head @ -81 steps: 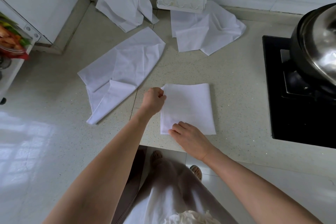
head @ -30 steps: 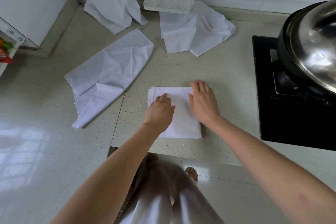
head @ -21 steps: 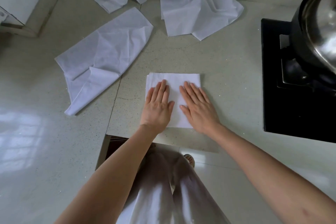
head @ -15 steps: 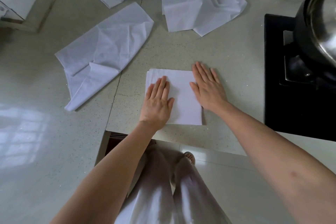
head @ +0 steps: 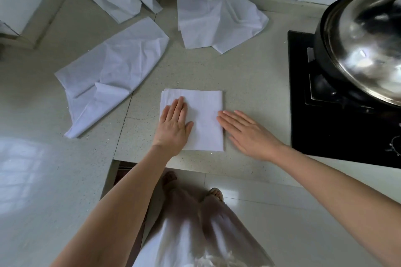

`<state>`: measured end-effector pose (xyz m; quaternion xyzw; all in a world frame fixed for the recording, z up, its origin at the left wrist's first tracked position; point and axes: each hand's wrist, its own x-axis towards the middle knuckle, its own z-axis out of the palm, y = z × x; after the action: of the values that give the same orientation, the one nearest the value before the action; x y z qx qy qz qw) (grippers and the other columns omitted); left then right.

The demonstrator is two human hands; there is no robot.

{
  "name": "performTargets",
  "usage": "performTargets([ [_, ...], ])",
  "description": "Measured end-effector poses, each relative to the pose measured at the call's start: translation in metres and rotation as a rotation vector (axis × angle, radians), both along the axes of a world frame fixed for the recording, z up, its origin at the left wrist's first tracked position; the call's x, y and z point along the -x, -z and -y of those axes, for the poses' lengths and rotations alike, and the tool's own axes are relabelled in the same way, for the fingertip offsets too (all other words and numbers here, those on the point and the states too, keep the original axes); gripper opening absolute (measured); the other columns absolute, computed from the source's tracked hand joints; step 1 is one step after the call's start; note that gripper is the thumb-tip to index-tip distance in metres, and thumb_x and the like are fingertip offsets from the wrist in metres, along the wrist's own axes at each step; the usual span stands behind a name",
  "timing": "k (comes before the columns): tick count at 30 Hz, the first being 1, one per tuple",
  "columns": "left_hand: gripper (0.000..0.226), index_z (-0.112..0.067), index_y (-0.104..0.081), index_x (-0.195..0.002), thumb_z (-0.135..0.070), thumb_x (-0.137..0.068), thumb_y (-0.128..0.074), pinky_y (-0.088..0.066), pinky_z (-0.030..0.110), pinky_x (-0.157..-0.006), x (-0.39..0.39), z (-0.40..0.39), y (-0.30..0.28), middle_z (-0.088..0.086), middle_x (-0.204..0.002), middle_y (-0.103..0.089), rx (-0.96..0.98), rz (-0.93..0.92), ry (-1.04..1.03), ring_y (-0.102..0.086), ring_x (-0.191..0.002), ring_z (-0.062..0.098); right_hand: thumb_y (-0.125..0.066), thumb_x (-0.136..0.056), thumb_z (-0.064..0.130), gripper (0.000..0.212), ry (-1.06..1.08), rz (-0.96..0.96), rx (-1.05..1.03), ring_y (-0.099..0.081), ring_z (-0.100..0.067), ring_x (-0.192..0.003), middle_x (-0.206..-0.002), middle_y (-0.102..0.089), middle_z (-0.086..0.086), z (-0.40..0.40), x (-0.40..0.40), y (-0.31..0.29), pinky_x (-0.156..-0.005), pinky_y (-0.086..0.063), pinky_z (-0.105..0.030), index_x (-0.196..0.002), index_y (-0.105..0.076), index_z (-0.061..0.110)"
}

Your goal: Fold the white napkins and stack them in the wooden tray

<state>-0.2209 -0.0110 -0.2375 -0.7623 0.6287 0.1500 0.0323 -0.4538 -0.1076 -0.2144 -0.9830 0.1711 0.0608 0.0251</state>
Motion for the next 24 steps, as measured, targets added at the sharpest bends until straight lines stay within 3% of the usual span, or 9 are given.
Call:
performTargets([
  [2, 0.072, -0.006, 0.006, -0.151, -0.052, -0.097, -0.007, 0.014, 0.032, -0.117, -0.002, -0.001, -0.002, 0.006, -0.158, 0.020, -0.017, 0.006, 0.023, 0.019, -0.145, 0.017, -0.039, -0.088, 0.006, 0.055, -0.147, -0.014, 0.093, -0.036, -0.026, -0.138, -0.150, -0.036, -0.014, 0.024, -0.014, -0.002, -0.117, -0.015, -0.039, -0.143, -0.038, 0.002],
  [5, 0.089, -0.007, 0.006, -0.151, -0.067, -0.092, -0.023, 0.015, 0.030, -0.116, -0.006, 0.001, -0.004, 0.003, -0.158, 0.020, -0.033, -0.072, 0.022, 0.020, -0.145, 0.014, -0.030, -0.086, -0.001, 0.053, -0.371, -0.055, 0.213, -0.048, -0.025, -0.130, -0.141, -0.049, -0.014, 0.053, -0.042, -0.005, -0.114, -0.028, -0.038, -0.133, -0.054, 0.003],
  [9, 0.110, -0.009, 0.000, -0.152, -0.074, -0.078, -0.049, 0.014, 0.027, -0.116, -0.009, 0.003, -0.005, -0.004, -0.159, 0.015, 0.009, -0.240, -0.028, 0.017, -0.145, 0.009, -0.069, -0.074, -0.009, 0.049, -0.430, -0.131, 0.245, -0.059, -0.028, -0.117, -0.128, -0.060, -0.017, 0.061, -0.072, 0.000, -0.104, -0.043, -0.040, -0.122, -0.062, -0.001],
  [12, 0.117, -0.010, -0.001, -0.152, -0.075, -0.072, -0.056, 0.013, 0.027, -0.117, -0.017, 0.004, -0.005, -0.005, -0.159, 0.015, 0.021, -0.278, 0.003, 0.017, -0.145, 0.008, -0.078, -0.062, -0.013, 0.062, -0.377, -0.105, 0.213, -0.062, -0.030, -0.112, -0.126, -0.060, -0.020, 0.061, -0.076, 0.005, -0.096, -0.050, -0.040, -0.121, -0.061, -0.004],
  [14, 0.117, -0.010, -0.003, -0.152, -0.074, -0.071, -0.058, 0.012, 0.028, -0.118, -0.024, 0.007, -0.006, -0.003, -0.160, 0.013, 0.020, -0.284, 0.055, 0.015, -0.145, 0.009, -0.065, -0.069, -0.014, 0.050, -0.345, -0.050, 0.248, -0.065, -0.030, -0.107, -0.121, -0.062, -0.023, 0.056, -0.077, 0.009, -0.089, -0.054, -0.039, -0.118, -0.062, -0.006],
  [17, 0.116, -0.012, 0.000, -0.153, -0.070, -0.073, -0.061, 0.014, 0.027, -0.115, -0.031, 0.023, -0.015, 0.001, -0.160, 0.015, -0.083, -0.225, 0.183, 0.016, -0.146, 0.014, -0.046, -0.078, 0.000, 0.037, -0.169, -0.220, 0.373, -0.070, -0.029, -0.091, -0.104, -0.069, -0.023, 0.030, -0.081, 0.017, -0.076, -0.058, -0.033, -0.105, -0.070, -0.005],
  [19, 0.109, -0.013, -0.003, -0.153, -0.062, -0.077, -0.064, 0.011, 0.028, -0.115, -0.027, 0.035, -0.026, 0.002, -0.160, 0.013, -0.161, -0.152, 0.246, 0.015, -0.146, 0.018, -0.062, -0.069, 0.009, 0.033, 0.029, -0.376, 0.367, -0.071, -0.028, -0.079, -0.094, -0.071, -0.023, 0.002, -0.081, 0.016, -0.064, -0.057, -0.029, -0.098, -0.072, -0.004],
  [22, 0.081, -0.013, -0.025, -0.150, -0.041, -0.086, -0.065, -0.009, 0.025, -0.115, -0.012, 0.040, -0.039, 0.001, -0.160, -0.010, -0.151, -0.321, 0.053, -0.007, -0.147, 0.016, -0.068, -0.042, 0.009, 0.034, 0.273, -0.432, 0.170, -0.066, -0.032, -0.054, -0.069, -0.069, -0.024, -0.035, -0.090, 0.001, -0.043, -0.048, -0.023, -0.072, -0.075, -0.004],
  [24, 0.059, -0.019, -0.037, -0.146, -0.034, -0.093, -0.059, -0.024, 0.024, -0.109, -0.005, 0.028, -0.046, -0.006, -0.154, -0.031, -0.095, -0.492, -0.107, -0.032, -0.140, 0.016, -0.076, -0.046, 0.008, 0.033, 0.350, -0.467, -0.008, -0.067, -0.035, -0.065, -0.075, -0.068, -0.023, -0.046, -0.102, -0.029, -0.050, -0.053, -0.028, -0.077, -0.074, -0.003],
])
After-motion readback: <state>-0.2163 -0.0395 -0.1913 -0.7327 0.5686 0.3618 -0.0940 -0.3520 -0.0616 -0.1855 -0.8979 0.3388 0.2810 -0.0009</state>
